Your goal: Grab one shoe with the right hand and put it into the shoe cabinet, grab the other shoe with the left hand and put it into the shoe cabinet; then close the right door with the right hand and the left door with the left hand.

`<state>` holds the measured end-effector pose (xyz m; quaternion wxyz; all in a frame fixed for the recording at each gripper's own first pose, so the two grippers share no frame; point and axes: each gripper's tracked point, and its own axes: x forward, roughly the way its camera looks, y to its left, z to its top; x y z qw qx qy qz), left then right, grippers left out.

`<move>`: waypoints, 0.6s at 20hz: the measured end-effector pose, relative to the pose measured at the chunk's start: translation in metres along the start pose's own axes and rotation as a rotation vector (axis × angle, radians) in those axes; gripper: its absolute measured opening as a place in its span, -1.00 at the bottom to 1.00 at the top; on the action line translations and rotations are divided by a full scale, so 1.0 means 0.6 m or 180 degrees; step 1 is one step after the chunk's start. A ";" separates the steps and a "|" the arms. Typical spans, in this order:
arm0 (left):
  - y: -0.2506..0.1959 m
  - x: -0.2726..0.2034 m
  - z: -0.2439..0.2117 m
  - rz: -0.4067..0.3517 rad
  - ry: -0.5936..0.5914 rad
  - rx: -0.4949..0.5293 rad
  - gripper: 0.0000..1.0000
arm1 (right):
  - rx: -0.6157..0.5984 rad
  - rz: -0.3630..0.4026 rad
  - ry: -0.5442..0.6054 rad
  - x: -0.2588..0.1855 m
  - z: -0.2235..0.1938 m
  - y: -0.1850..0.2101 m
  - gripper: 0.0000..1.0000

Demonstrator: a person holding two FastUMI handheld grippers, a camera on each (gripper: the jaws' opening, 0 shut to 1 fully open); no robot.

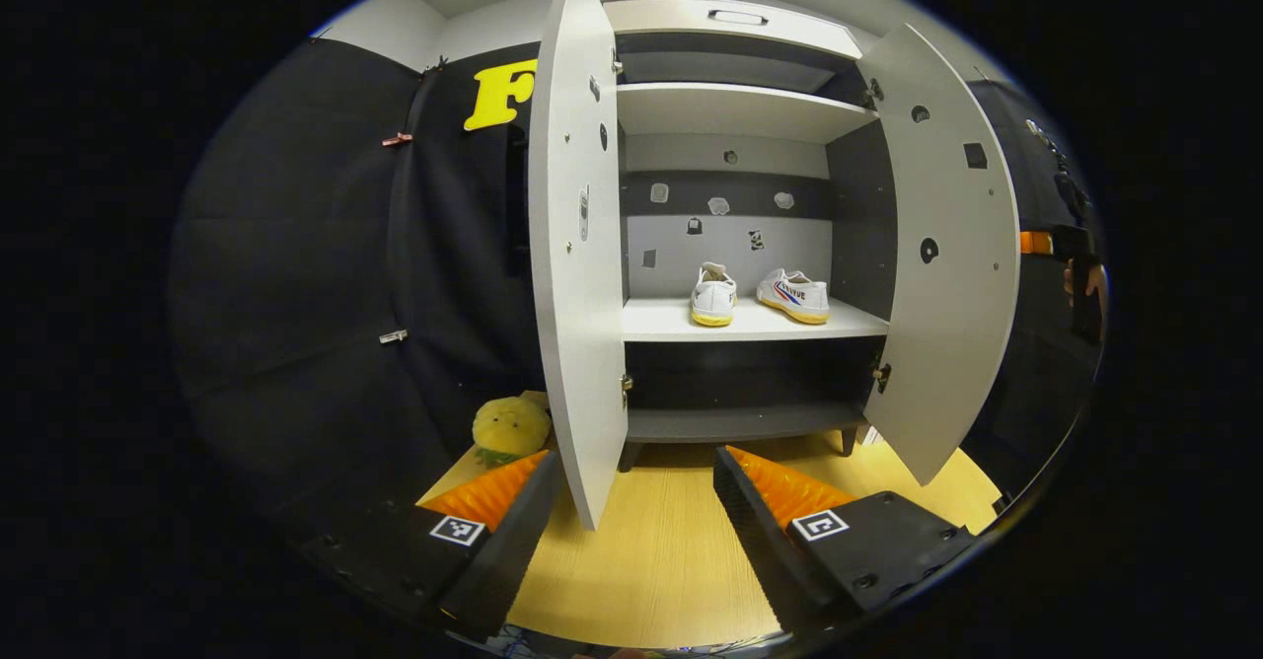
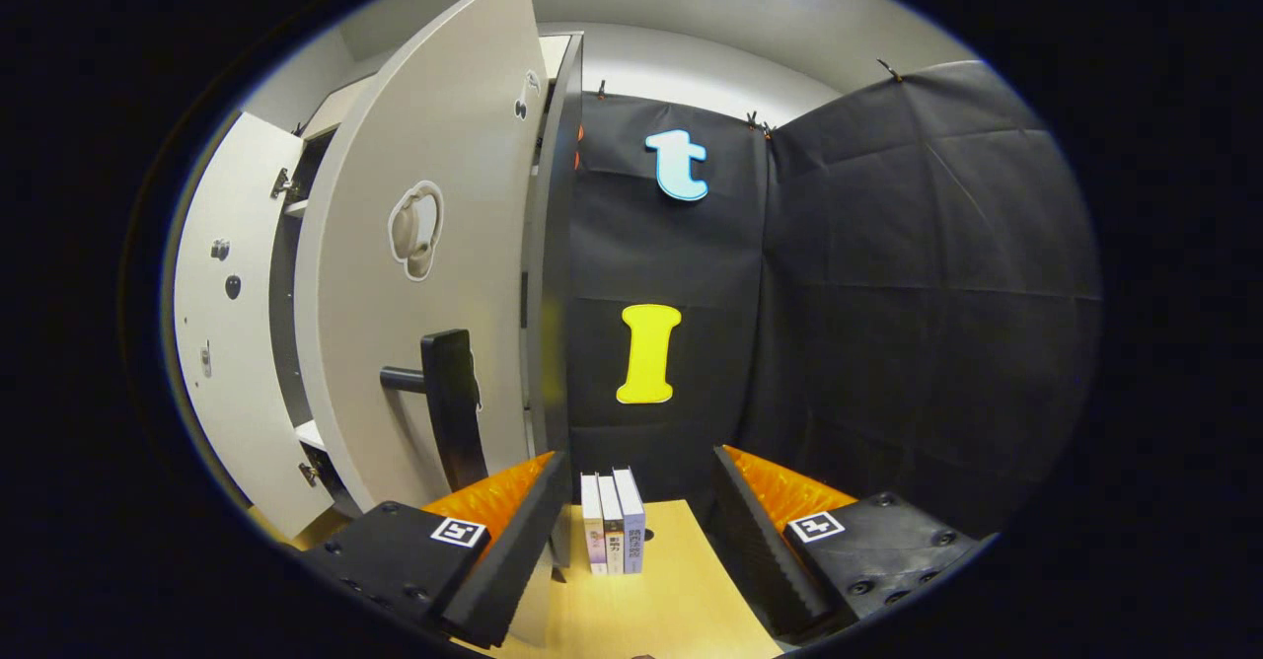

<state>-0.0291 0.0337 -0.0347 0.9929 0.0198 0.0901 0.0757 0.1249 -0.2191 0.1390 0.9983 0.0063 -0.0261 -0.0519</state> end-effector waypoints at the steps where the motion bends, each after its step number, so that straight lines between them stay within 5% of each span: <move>1: 0.004 -0.003 -0.002 0.0006 0.0003 -0.0009 0.94 | 0.0016 0.0007 0.0007 0.001 -0.001 0.005 0.91; 12: 0.043 -0.019 -0.005 0.0100 -0.0021 -0.0068 0.94 | -0.0026 0.0366 -0.0070 0.003 0.001 0.140 0.90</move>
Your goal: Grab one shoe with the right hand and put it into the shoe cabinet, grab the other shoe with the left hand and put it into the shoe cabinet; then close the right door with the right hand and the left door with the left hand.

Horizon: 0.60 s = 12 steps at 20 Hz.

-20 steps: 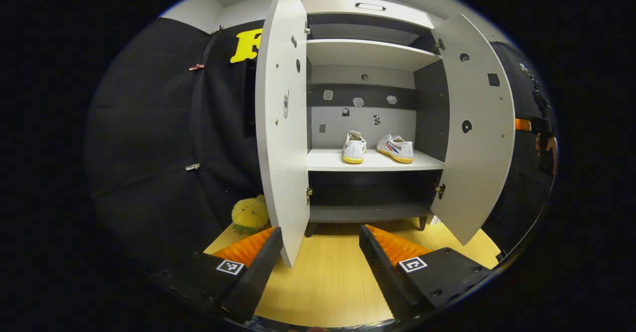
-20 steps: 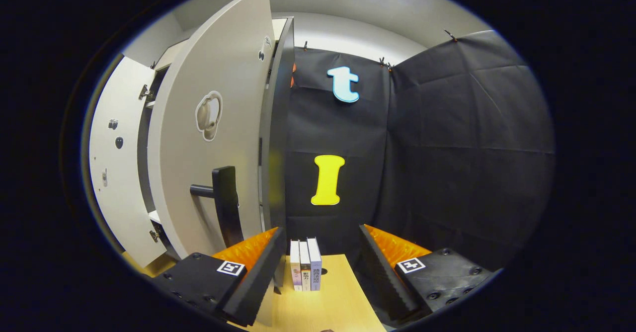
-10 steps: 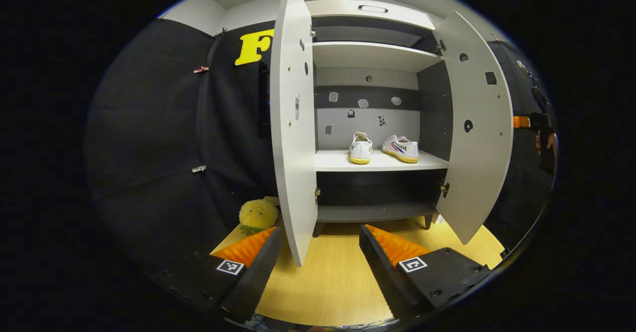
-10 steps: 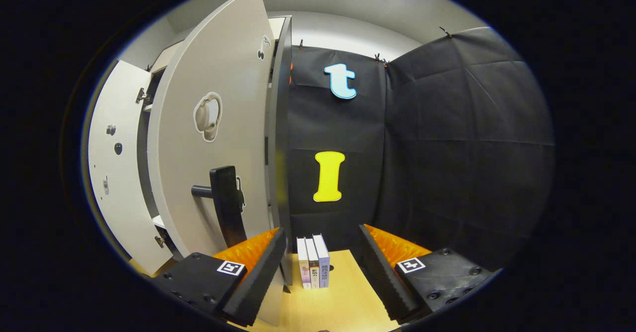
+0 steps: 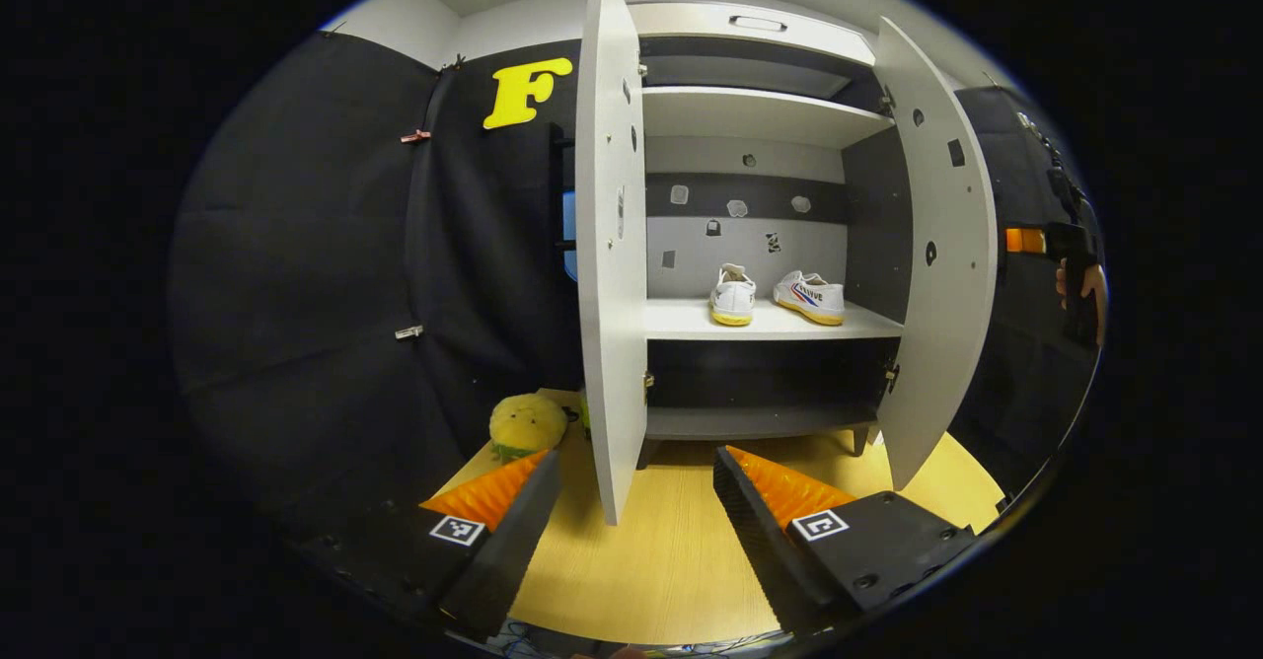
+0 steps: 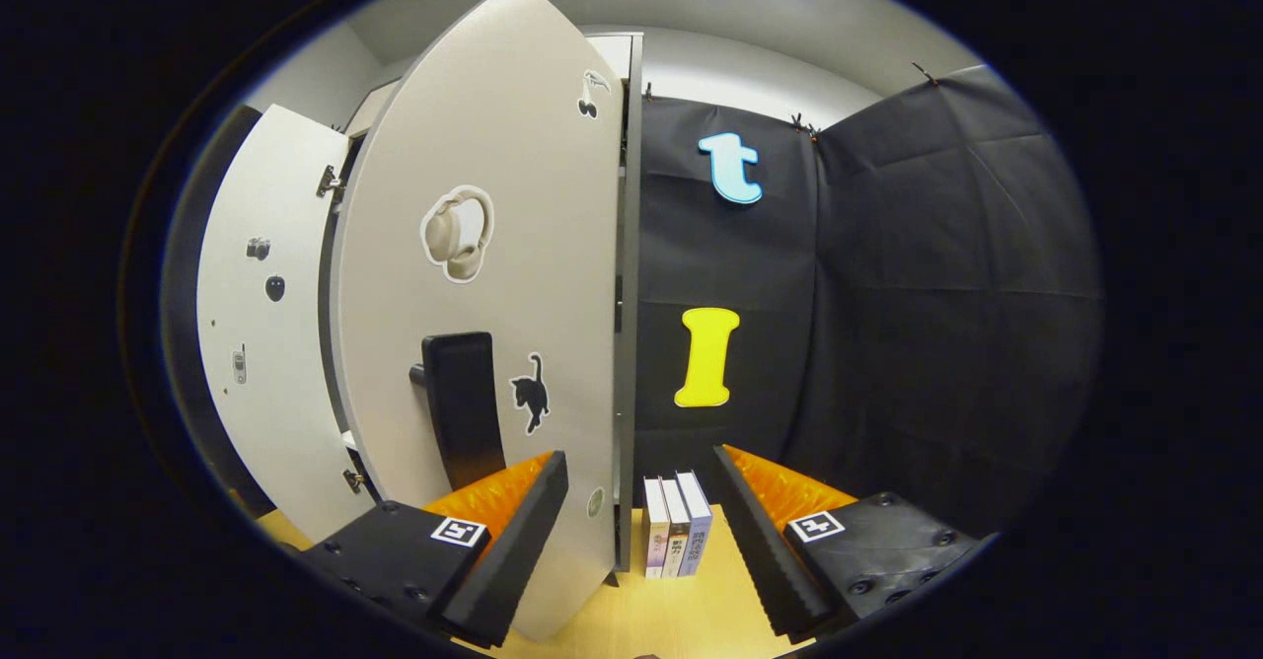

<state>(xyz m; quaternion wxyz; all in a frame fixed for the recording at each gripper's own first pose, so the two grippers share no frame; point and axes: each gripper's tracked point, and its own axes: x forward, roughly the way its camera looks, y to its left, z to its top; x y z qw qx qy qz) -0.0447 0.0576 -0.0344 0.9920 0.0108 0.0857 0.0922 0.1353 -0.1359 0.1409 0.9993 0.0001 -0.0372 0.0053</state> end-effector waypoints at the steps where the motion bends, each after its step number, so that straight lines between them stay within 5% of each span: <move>1: 0.006 -0.002 0.002 0.0006 -0.0009 -0.0005 0.94 | 0.0033 0.0002 -0.0003 0.002 0.001 0.007 0.90; 12: 0.078 -0.019 0.010 0.0078 -0.0108 -0.0065 0.94 | 0.0221 0.0327 0.0030 0.019 -0.008 0.167 0.95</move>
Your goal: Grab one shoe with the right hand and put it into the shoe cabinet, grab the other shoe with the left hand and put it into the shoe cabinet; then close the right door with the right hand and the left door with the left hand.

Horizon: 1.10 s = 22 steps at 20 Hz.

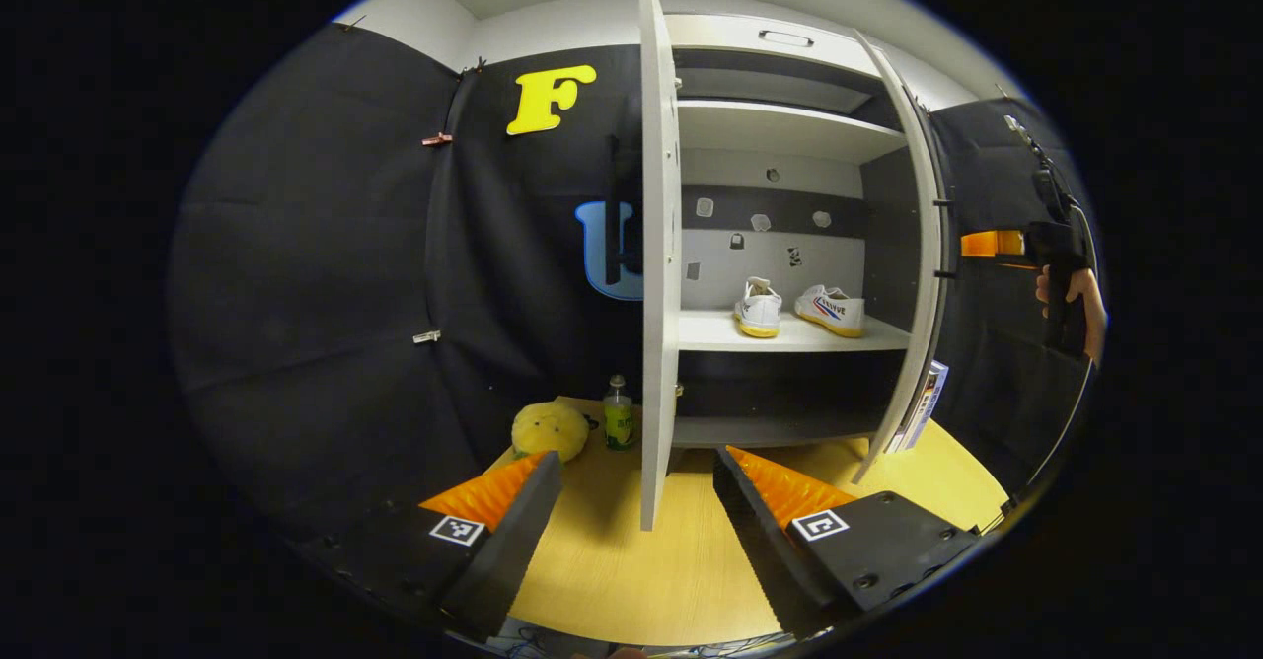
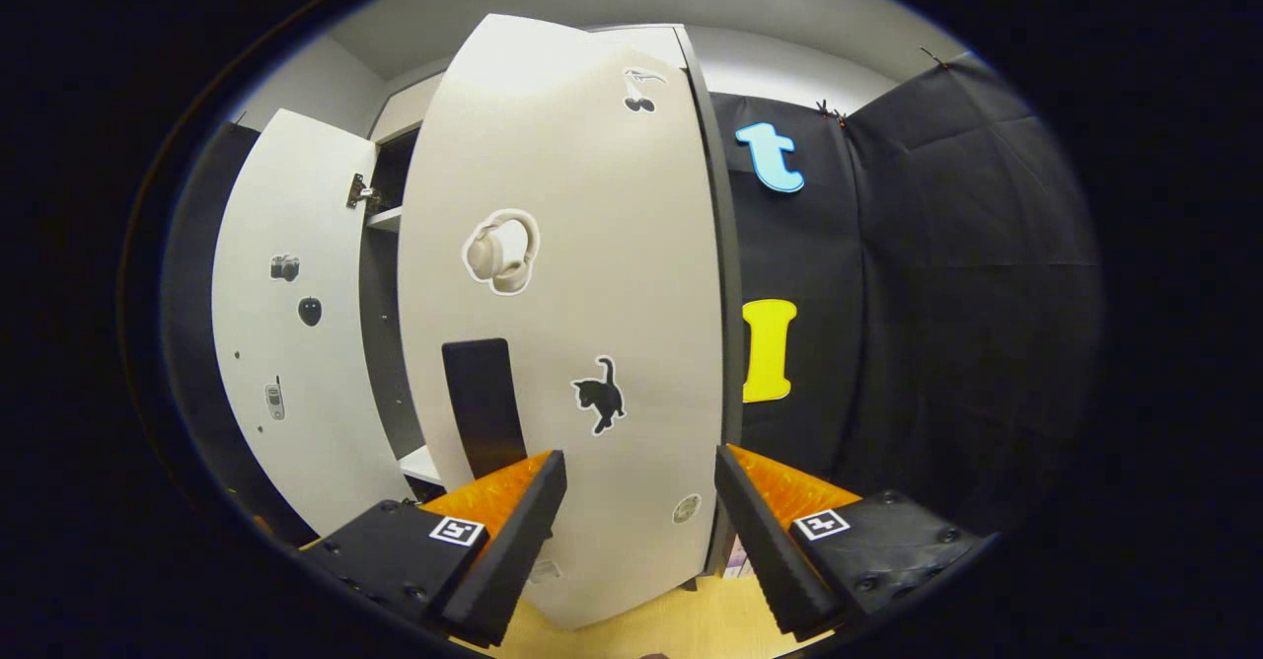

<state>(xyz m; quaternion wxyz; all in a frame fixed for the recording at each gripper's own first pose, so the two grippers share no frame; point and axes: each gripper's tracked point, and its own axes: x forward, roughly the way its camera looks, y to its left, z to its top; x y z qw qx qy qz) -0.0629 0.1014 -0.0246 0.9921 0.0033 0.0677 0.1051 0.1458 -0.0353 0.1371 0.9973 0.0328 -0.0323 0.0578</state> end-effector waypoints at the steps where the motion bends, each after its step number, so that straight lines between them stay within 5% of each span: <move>1: 0.008 0.003 -0.001 0.0008 -0.0006 -0.0001 0.94 | 0.0002 0.0014 -0.0011 -0.004 -0.002 0.010 0.96; 9: 0.090 0.018 0.014 0.0077 -0.0020 -0.0099 0.94 | 0.0089 -0.0002 0.0337 -0.095 -0.117 0.059 0.96; 22: 0.178 0.178 0.244 -0.0299 -0.0467 -0.0201 0.93 | 0.0049 -0.0238 0.0457 -0.220 -0.204 0.063 0.96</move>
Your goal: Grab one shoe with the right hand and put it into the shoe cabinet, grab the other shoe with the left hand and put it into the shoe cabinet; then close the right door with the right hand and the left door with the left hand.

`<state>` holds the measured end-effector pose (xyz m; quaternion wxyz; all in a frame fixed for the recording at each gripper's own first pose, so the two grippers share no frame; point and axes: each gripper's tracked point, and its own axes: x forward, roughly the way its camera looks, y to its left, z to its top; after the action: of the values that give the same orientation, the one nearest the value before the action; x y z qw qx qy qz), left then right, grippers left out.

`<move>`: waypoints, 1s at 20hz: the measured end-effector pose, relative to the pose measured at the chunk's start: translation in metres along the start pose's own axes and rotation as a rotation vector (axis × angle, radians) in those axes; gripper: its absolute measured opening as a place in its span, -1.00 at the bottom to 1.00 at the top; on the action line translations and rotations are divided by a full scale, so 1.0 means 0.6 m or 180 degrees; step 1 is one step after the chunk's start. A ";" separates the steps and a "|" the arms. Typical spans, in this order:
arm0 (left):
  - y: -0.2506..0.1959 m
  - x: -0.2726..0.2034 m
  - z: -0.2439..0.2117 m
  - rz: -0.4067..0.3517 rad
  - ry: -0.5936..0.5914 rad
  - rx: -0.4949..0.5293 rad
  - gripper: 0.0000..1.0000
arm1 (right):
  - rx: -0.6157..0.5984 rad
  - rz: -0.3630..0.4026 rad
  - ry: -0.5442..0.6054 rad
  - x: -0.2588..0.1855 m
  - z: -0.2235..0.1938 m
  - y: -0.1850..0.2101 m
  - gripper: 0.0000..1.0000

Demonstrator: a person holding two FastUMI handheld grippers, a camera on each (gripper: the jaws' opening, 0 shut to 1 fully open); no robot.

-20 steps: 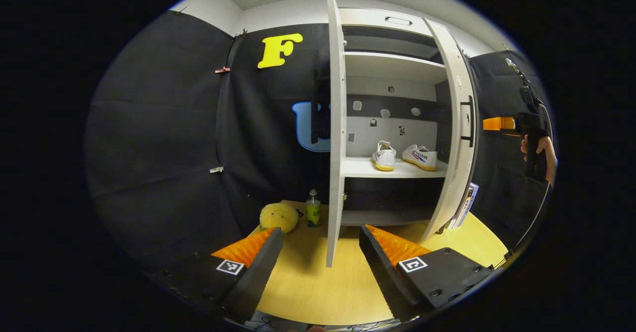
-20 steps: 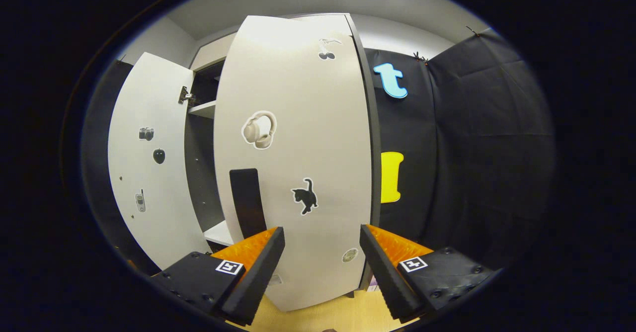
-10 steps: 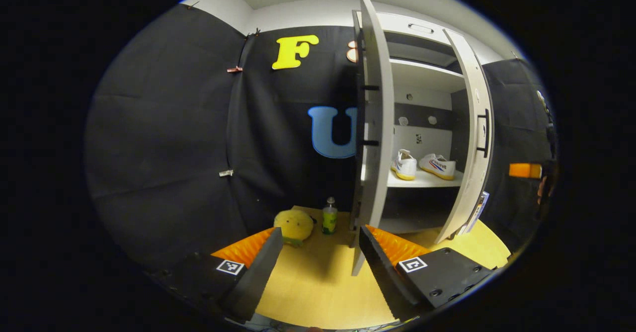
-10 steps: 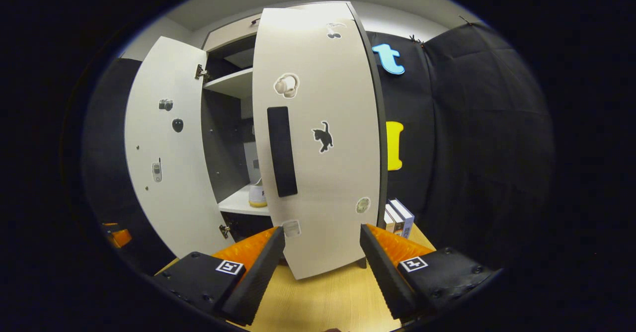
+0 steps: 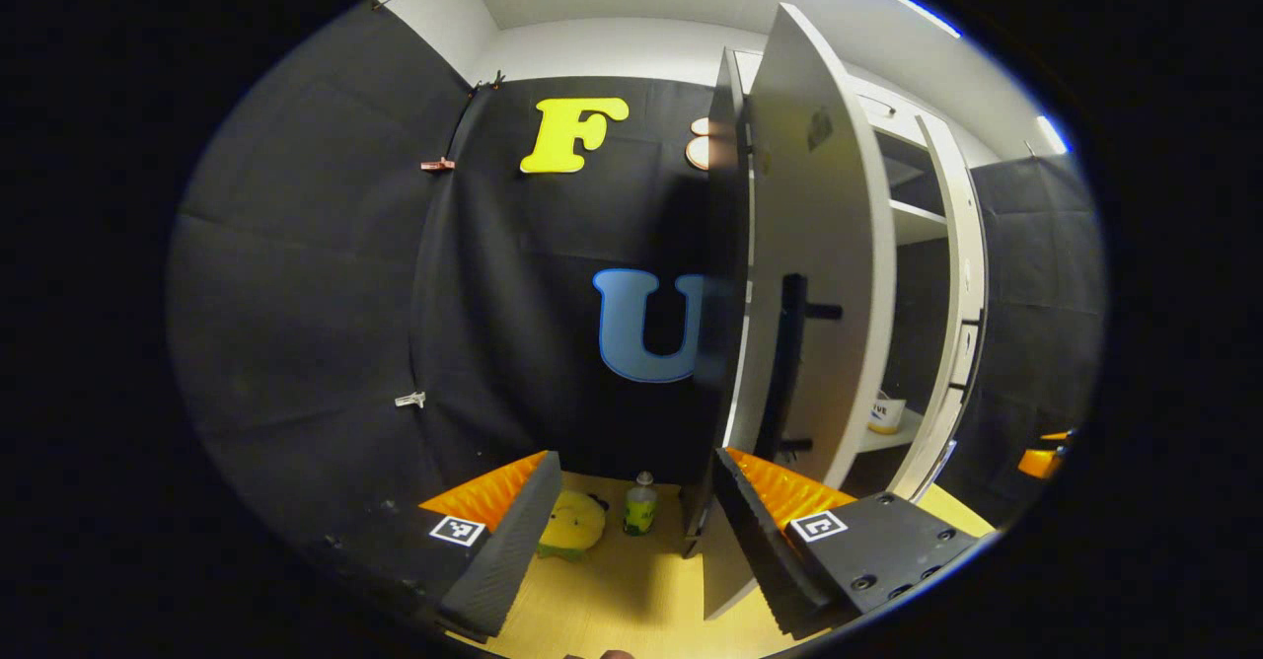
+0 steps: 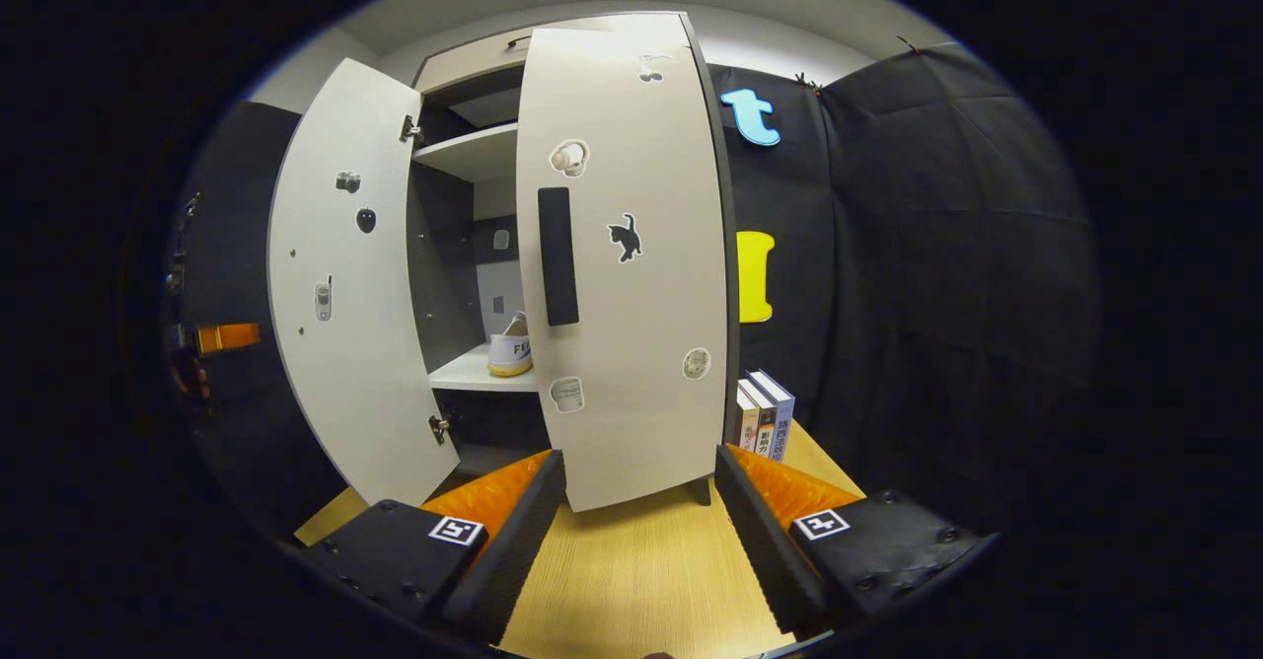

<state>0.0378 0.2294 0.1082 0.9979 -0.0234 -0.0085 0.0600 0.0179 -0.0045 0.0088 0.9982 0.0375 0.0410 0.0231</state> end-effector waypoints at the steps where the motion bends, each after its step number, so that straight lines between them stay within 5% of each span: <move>1: 0.001 0.016 0.010 -0.0014 -0.0010 0.0004 0.92 | -0.0007 0.0005 0.0015 -0.003 -0.004 0.003 0.96; 10: -0.031 0.106 0.057 -0.0183 -0.0060 0.0199 0.90 | -0.0025 -0.0086 0.0014 -0.012 -0.003 -0.016 0.96; 20: -0.105 0.078 0.033 -0.0209 0.0084 0.0275 0.86 | 0.0096 -0.0085 0.0084 -0.002 -0.009 -0.039 0.96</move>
<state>0.0916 0.1737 0.1318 0.9994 0.0192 0.0065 0.0272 0.0171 -0.0277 0.0018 0.9971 0.0517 0.0550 0.0097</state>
